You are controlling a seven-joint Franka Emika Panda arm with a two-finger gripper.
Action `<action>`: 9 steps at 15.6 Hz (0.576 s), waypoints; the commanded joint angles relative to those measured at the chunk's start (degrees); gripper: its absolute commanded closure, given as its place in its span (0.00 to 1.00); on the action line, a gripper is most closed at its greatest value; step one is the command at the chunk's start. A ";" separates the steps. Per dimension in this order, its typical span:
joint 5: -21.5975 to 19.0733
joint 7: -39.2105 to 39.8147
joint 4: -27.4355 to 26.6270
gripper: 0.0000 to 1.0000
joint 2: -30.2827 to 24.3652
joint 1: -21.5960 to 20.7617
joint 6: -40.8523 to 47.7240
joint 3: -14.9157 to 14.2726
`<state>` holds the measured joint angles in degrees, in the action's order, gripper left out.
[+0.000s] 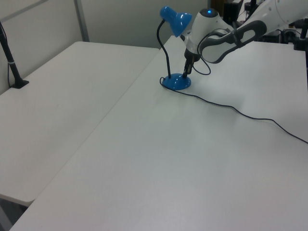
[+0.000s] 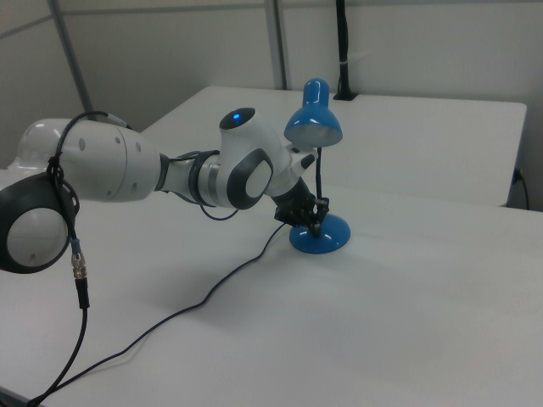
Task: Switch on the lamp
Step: 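Press down on the base switch with the gripper fingers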
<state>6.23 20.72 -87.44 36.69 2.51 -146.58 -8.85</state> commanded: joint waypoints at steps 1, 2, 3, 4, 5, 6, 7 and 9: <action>1.32 0.03 0.25 1.00 6.91 -0.40 -1.34 -0.37; 1.59 0.03 0.25 1.00 7.08 -0.48 -1.34 -0.37; 1.59 0.03 0.25 1.00 7.43 -0.48 -1.34 -0.37; 1.59 0.03 0.25 1.00 7.61 -0.48 -1.34 -0.46; 1.59 -0.06 0.25 1.00 7.87 -0.48 -1.34 -0.46; 1.59 -0.06 0.34 1.00 8.14 -0.48 -1.34 -0.46; 1.68 0.03 0.34 1.00 8.57 -0.40 -1.34 -0.55; 1.59 0.03 0.34 1.00 9.19 -0.40 -1.42 -0.55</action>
<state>7.26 20.73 -87.42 36.73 2.41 -146.59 -8.85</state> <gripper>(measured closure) 0.996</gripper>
